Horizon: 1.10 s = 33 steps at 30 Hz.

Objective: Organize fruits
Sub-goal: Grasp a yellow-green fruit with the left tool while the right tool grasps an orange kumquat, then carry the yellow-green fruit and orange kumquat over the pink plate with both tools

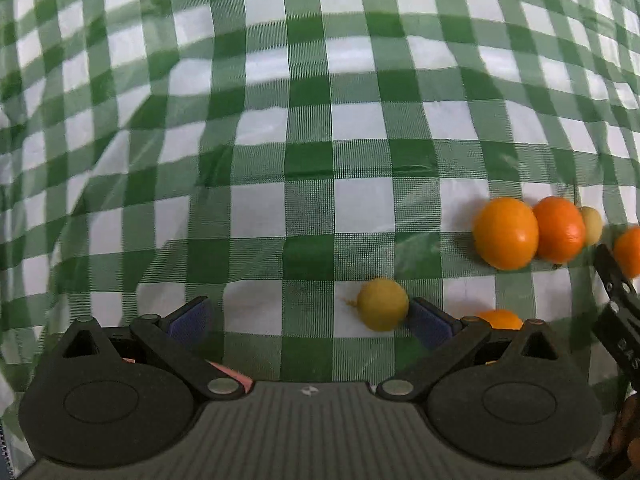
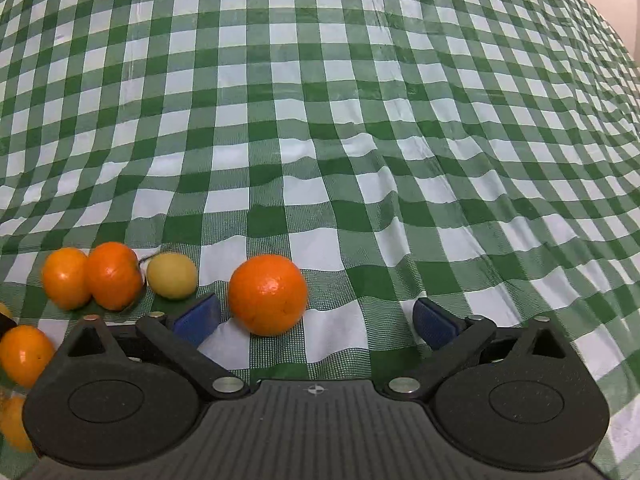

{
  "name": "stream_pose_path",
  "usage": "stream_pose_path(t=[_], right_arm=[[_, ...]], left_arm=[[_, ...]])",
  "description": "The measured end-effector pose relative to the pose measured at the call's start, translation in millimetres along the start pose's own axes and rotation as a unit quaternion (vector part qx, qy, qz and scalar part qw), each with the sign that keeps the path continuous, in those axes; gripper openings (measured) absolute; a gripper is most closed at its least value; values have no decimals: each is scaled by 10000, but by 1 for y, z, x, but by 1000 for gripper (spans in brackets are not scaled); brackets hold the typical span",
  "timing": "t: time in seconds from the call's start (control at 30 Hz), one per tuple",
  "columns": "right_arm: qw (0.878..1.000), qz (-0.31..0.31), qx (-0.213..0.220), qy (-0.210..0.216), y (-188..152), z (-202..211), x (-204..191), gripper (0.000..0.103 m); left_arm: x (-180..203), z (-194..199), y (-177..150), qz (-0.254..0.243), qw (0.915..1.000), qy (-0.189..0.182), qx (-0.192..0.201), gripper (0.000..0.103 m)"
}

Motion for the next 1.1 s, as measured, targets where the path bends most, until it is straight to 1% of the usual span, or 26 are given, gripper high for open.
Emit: stream_pose_path(t=[0.13, 0.27, 0.3, 0.33, 0.37, 0.4, 0.43, 0.5, 0.63, 0.7, 0.77, 0.83, 0.9, 1.0, 1.1], right_arm=[[10000, 81, 45, 6, 0, -3, 2, 102], [9999, 125, 73, -23, 2, -6, 2, 101], [9999, 148, 85, 26, 2, -6, 1, 99], [9997, 179, 117, 106, 2, -3, 0, 87], [9994, 222, 146, 203, 3, 13, -14, 57], [9992, 286, 159, 234, 5, 17, -17, 39], [9992, 330, 151, 188, 6, 19, -19, 38], [9994, 145, 120, 288, 6, 22, -17, 38], [9996, -138, 148, 190, 13, 34, -3, 38], [9991, -305, 231, 178, 22, 51, 5, 38], [9983, -354, 400, 234, 28, 77, 12, 38], [9974, -276, 588, 297, 33, 107, 13, 38], [9964, -185, 704, 433, 29, 145, 13, 38], [9948, -22, 697, 746, 15, 198, 4, 38], [9917, 102, 577, 1148, -3, 245, -11, 38]], left_arm=[[-5, -5, 5, 154, 9998, -108, -44, 103], [-10, -6, 6, 243, 9996, -96, -77, 103], [-10, -4, 6, 255, 9996, -112, -64, 95], [-9, -1, 5, 250, 9995, -184, -13, 86], [-5, 5, 6, 239, 9990, -369, 27, 48], [-4, 12, 7, 220, 9988, -443, 22, 33], [-3, 16, 8, 226, 9989, -412, 59, 33], [-2, 27, 9, 202, 9982, -492, 287, 33], [-6, 50, 5, 301, 9959, -800, 304, 33], [-5, 69, -2, 291, 9947, -889, 424, 33], [-13, 92, -12, 300, 9933, -984, 533, 33], [-23, 116, -27, 321, 9922, -1017, 648, 33], [-36, 141, -48, 342, 9915, -1007, 749, 33], [-63, 173, -91, 399, 9918, -891, 828, 33], [-92, 197, -133, 567, 9920, -777, 812, 33]])
Point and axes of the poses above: each gripper's, at about its wrist camera, not at the fingertips, and z roughly against the way its jaws point, x to its right, y to its top, the point moved 5 cm from there along -z, roughly the way its jaws point, and after that the axes turned 5 degrees about z, right-handed, at the moved point
